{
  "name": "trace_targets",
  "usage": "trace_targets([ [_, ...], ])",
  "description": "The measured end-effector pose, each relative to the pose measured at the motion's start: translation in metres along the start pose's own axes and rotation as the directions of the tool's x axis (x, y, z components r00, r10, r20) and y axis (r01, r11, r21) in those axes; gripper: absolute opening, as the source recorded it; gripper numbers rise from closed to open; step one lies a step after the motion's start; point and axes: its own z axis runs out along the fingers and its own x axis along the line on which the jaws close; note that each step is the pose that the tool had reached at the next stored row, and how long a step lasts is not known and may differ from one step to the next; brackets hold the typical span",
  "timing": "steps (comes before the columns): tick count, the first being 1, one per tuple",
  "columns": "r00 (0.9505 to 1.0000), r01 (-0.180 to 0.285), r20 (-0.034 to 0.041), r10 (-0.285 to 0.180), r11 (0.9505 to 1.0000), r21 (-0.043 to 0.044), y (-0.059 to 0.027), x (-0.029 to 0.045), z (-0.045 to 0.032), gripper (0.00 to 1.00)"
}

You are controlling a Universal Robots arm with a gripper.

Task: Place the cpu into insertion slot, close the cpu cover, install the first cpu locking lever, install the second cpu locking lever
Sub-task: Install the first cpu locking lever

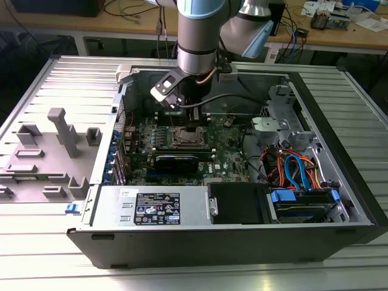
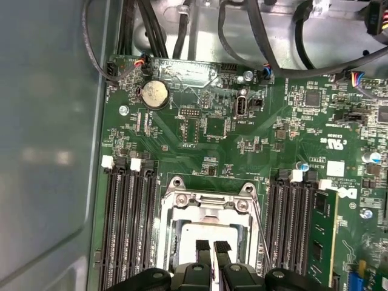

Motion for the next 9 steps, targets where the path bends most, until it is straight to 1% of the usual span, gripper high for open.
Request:
trace_targets([
  [1, 1.0000, 0.000, -0.0001, 0.000, 1.0000, 0.0000, 0.0000, 0.0000, -0.0020, 0.17],
  [3, 1.0000, 0.000, 0.0000, 0.000, 1.0000, -0.0001, 0.0000, -0.0002, -0.0093, 0.17],
  [8, 1.0000, 0.000, 0.0000, 0.000, 1.0000, 0.0000, 0.0000, -0.0004, -0.0211, 0.17],
  [9, 1.0000, 0.000, 0.0001, 0.000, 1.0000, 0.0000, 0.0001, -0.0005, -0.0256, 0.17],
])
